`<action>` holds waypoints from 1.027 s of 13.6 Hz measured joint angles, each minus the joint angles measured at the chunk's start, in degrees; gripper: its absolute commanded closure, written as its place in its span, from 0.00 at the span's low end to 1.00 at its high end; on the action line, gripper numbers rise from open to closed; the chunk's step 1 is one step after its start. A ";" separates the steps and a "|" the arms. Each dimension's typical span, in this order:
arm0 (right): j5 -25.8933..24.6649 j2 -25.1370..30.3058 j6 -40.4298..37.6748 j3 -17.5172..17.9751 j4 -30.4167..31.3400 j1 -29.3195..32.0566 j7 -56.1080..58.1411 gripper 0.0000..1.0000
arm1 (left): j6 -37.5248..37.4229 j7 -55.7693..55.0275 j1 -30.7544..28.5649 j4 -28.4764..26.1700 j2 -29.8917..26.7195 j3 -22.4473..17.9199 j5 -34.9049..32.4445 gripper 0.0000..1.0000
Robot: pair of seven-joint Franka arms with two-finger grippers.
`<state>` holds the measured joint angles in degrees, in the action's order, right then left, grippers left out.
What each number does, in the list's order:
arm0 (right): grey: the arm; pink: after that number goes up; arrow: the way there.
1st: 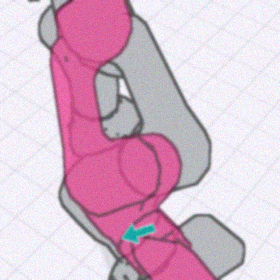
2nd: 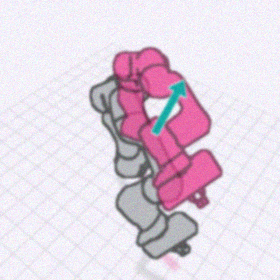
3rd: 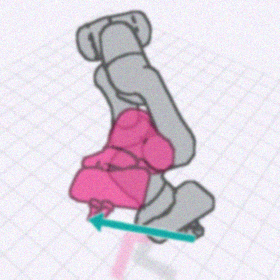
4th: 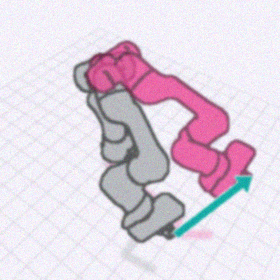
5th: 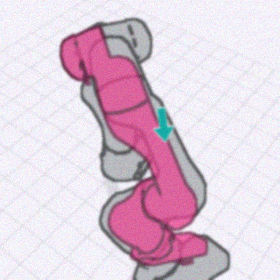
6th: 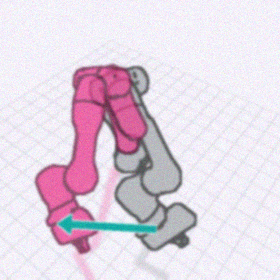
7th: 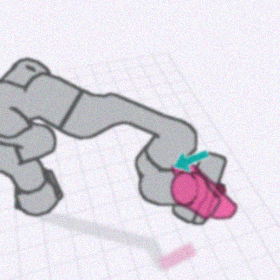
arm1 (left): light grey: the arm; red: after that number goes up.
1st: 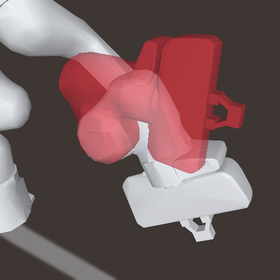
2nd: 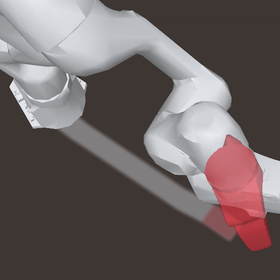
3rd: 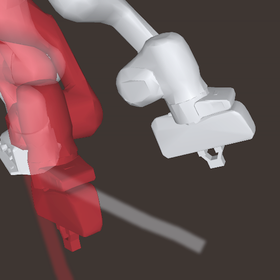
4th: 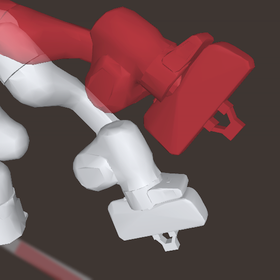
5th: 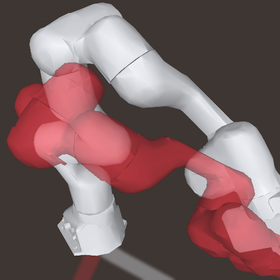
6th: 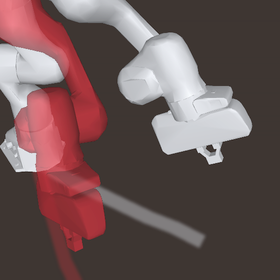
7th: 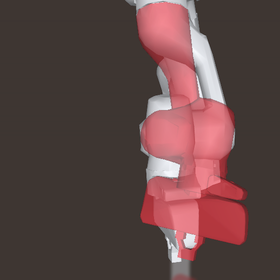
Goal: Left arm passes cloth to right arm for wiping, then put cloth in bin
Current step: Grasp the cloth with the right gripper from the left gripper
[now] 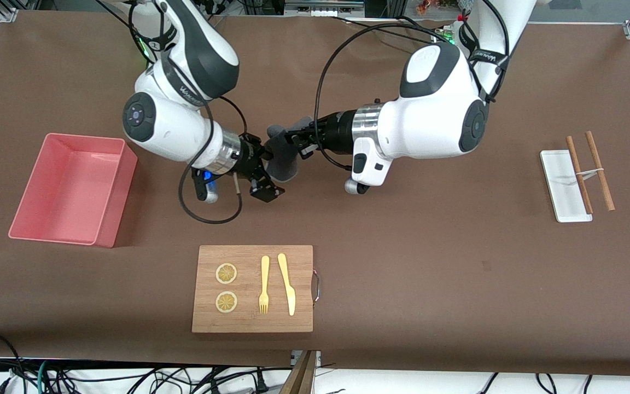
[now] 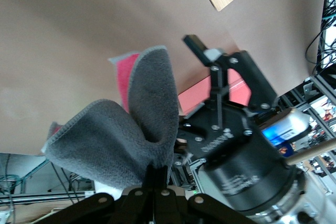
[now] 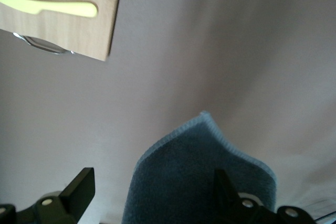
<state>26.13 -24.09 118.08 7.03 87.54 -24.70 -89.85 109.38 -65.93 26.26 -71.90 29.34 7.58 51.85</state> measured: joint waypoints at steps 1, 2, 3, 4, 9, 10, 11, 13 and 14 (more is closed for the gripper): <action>0.00 -0.29 -0.06 0.00 0.03 -0.58 -0.08 0.00 | 0.43 -0.58 0.05 0.03 0.02 -0.01 0.00 1.00; 0.00 -0.60 -0.22 0.00 0.16 -0.96 -0.09 0.00 | 0.58 -0.86 0.04 0.07 0.05 -0.15 0.00 1.00; 0.00 -0.91 -0.66 0.00 0.27 -1.10 -0.09 0.00 | 0.60 -0.96 0.01 0.11 0.06 -0.28 0.00 1.00; 0.00 -1.15 -1.52 -0.07 0.31 -1.08 -0.03 0.00 | 0.60 -1.02 0.00 0.15 0.07 -0.38 0.00 1.00; 0.00 -1.24 -6.03 -0.62 0.29 -0.61 1.48 0.00 | 0.60 -1.14 -0.03 0.19 0.11 -0.63 0.00 1.00; 0.00 -1.24 -6.49 -0.62 0.29 -0.61 1.58 0.00 | 0.60 -1.14 -0.04 0.20 0.12 -0.65 0.00 1.00; 0.00 -1.24 -7.01 -0.62 0.29 -0.61 1.64 0.02 | 0.60 -1.14 -0.05 0.20 0.12 -0.67 0.00 1.00; 0.10 -1.25 -7.97 -0.58 0.29 -0.62 1.73 0.24 | 0.60 -1.14 -0.07 0.20 0.12 -0.68 0.00 1.00; 0.75 -1.25 -8.44 -0.56 0.29 -0.62 1.79 0.67 | 0.60 -1.14 -0.09 0.20 0.12 -0.69 0.00 1.00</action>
<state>26.88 -25.34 109.64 6.47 87.83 -25.32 -88.05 109.98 -67.07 26.17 -71.70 29.46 6.89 51.85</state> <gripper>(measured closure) 0.066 0.982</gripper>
